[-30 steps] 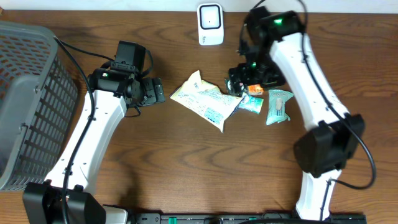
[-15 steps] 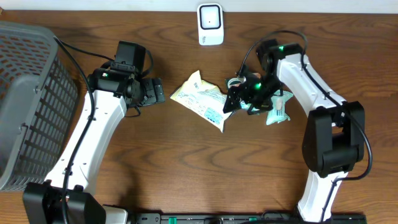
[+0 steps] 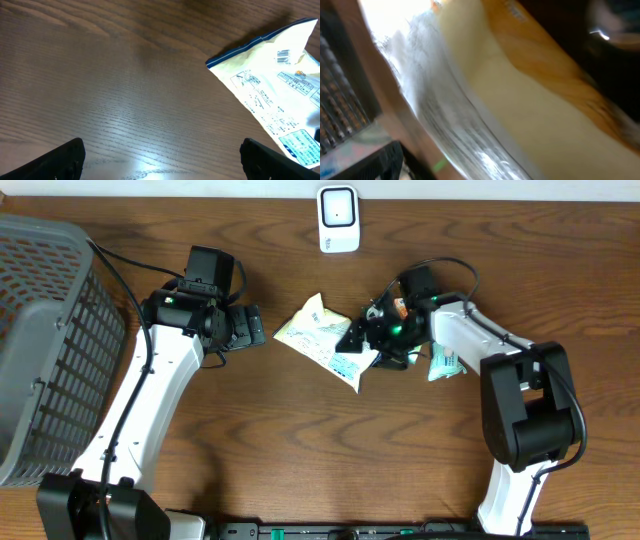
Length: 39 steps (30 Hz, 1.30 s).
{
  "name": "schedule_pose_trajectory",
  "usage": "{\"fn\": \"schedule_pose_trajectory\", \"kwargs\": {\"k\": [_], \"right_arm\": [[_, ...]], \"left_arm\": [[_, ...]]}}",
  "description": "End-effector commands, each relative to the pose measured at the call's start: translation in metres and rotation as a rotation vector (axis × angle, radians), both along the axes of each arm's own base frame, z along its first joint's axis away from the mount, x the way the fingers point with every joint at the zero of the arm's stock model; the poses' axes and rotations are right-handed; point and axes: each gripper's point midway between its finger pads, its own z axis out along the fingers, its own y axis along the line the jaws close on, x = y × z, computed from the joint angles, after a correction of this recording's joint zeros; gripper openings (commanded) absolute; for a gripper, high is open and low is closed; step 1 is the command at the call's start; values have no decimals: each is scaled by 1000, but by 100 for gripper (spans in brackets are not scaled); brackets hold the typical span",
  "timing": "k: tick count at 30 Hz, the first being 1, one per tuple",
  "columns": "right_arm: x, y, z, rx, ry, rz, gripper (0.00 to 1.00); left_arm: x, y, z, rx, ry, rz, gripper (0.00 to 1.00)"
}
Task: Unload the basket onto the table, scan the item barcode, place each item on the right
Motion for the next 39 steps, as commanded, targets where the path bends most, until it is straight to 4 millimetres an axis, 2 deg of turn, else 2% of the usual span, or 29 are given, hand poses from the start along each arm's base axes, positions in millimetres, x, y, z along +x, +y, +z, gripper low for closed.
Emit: {"fn": "schedule_pose_trajectory", "kwargs": {"k": [1, 3, 6, 8, 9, 11, 15, 18, 23, 26, 30, 35, 39], "right_arm": [[-12, -3, -33, -110, 106, -126, 99], [-12, -8, -45, -179, 112, -186, 97], [-12, -13, -54, -234, 90, -211, 83], [-11, -12, -55, -233, 77, -206, 57], [-10, -10, -53, -223, 74, -204, 34], [-10, -4, -50, -187, 69, -186, 4], [0, 5, -31, -70, 39, -155, 1], [11, 1, -4, 22, 3, -155, 1], [30, -12, 72, 192, -261, -44, 1], [31, -20, 114, 224, -464, 51, 1], [24, -21, 159, 248, -694, 174, 1], [16, -18, 192, 291, -793, 207, 1], [9, -13, 206, 372, -817, 245, 1]], "left_arm": [[1, 4, 1, 14, 0, 4, 98], [1, 4, 1, 14, 0, 4, 98], [1, 4, 1, 14, 0, 4, 98], [1, 4, 1, 14, 0, 4, 98], [1, 4, 1, 14, 0, 4, 98], [1, 4, 1, 14, 0, 4, 98], [1, 4, 1, 14, 0, 4, 98], [1, 4, 1, 14, 0, 4, 98], [1, 4, 1, 14, 0, 4, 98], [1, 4, 1, 14, 0, 4, 98], [1, 4, 1, 14, 0, 4, 97], [1, 4, 1, 14, 0, 4, 98], [1, 4, 1, 14, 0, 4, 98]]}}
